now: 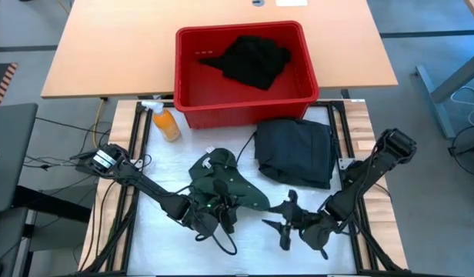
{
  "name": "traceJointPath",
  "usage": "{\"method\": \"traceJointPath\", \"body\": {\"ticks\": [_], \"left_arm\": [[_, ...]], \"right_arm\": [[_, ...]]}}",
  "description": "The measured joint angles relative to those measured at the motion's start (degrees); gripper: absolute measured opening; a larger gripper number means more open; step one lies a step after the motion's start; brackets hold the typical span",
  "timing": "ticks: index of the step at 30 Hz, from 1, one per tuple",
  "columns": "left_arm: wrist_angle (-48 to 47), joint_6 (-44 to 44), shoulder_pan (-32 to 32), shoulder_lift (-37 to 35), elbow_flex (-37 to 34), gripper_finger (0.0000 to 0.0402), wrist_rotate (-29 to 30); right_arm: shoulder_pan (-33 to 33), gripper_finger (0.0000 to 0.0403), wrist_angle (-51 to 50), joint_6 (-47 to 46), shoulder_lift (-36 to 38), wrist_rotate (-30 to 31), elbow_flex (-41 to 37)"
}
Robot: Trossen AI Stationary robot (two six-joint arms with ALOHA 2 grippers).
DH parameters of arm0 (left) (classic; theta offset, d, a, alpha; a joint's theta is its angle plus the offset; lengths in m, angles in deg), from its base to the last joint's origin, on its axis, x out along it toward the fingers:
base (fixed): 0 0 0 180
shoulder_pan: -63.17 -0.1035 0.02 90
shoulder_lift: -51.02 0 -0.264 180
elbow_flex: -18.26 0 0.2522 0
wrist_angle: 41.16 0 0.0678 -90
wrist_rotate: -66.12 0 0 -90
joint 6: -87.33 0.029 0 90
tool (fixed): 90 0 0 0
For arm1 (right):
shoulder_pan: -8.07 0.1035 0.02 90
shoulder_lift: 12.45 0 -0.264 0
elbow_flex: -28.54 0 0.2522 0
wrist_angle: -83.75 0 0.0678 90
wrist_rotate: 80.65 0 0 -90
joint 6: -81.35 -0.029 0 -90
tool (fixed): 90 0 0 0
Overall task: Fold laundry
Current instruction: Stack the green shirt on top of the black shorts on the table
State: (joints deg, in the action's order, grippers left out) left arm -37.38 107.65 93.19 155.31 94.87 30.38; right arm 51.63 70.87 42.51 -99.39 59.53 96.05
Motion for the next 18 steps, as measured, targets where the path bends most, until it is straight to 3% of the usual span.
{"method": "traceJointPath", "body": {"ticks": [3, 5, 8, 11, 18], "left_arm": [[0.00, 0.00, 0.00, -0.01, 0.00, 0.0000, 0.09], [-0.04, -0.01, 0.00, -0.01, 0.15, 0.0000, 0.31], [-0.02, 0.00, 0.00, -0.02, 0.44, 0.0000, 0.46], [-0.07, 0.02, 0.00, -0.02, 0.44, 0.0000, 0.65], [-0.07, -0.02, -0.48, -0.04, 0.44, 0.0000, 0.76]], "right_arm": [[-1.04, 0.0197, -5.79, 5.35, -0.02, 0.54, 0.21], [-2.15, 0.0202, -11.21, 2.65, -0.02, 0.33, 0.21], [-4.54, 0.0215, -16.45, -1.62, 0.02, -4.68, 0.21], [-6.73, 0.0234, -17.84, 0.44, 0.03, -9.68, 0.21], [-9.51, 0.0269, -19.08, 4.81, 0.01, -12.96, 0.21]]}}
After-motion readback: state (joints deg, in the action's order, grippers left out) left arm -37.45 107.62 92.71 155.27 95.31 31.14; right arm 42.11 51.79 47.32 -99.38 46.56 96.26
